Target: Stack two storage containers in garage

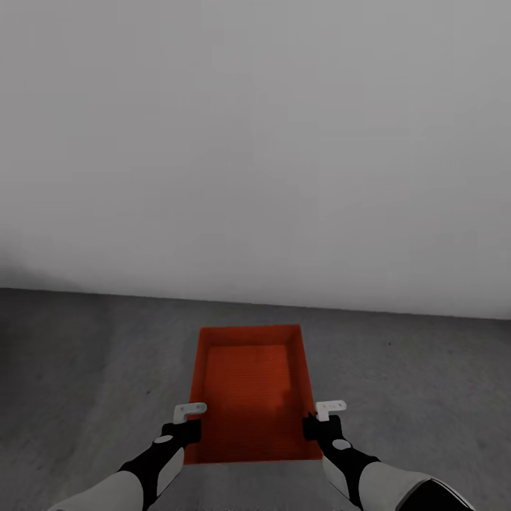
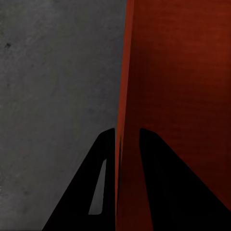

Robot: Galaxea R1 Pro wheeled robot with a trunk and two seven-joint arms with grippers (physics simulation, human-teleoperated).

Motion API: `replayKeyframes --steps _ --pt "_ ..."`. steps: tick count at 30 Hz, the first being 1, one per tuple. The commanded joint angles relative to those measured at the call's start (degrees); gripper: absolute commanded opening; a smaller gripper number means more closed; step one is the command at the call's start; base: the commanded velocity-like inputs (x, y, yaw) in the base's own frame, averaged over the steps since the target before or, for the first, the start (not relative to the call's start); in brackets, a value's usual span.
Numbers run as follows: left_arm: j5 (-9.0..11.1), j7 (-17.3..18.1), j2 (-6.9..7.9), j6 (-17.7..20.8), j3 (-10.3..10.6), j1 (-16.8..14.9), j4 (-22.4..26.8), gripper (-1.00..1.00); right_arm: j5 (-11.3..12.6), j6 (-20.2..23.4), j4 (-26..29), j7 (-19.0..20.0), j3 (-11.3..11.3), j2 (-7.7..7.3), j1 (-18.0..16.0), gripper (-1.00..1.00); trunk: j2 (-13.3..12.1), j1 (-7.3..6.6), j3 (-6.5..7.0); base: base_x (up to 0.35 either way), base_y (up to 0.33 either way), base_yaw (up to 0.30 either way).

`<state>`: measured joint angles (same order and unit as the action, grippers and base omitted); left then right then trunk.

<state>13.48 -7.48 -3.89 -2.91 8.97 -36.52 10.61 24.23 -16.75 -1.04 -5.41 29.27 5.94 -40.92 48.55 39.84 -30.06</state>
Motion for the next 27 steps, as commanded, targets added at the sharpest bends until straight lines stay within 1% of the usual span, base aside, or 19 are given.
replayKeyframes --steps 1,15,19,25,27 --pt "-0.2 -0.7 0.20 -3.2 -0.7 0.0 0.1 -1.00 -0.2 -0.1 -0.1 0.0 -3.9 0.04 0.0 -1.00 0.0 0.00 -0.15 0.000 0.000 0.020" --pt "-0.2 -0.7 0.20 -3.2 -0.7 0.0 0.1 -1.00 -0.3 -0.1 -0.1 0.0 -3.9 0.04 0.0 -1.00 0.0 0.00 -1.41 0.000 0.000 0.003" --pt "-0.2 -0.7 0.20 -3.2 -0.7 0.0 0.1 -1.00 -0.3 -0.1 -0.1 0.0 -3.9 0.04 0.0 -1.00 0.0 0.00 -1.48 0.000 0.000 0.000" --pt "-0.2 -0.7 0.20 -3.2 -0.7 0.0 0.1 -1.00 -0.2 -0.2 -0.1 0.0 -3.9 0.04 0.0 -1.00 0.0 0.00 -1.48 0.000 0.000 -0.190" --pt "-0.2 -0.7 0.20 -3.2 -0.7 0.0 0.1 -1.00 -0.2 -0.2 -0.1 0.1 -3.9 0.04 0.0 -1.00 0.0 0.00 -1.48 0.000 0.000 -0.079"
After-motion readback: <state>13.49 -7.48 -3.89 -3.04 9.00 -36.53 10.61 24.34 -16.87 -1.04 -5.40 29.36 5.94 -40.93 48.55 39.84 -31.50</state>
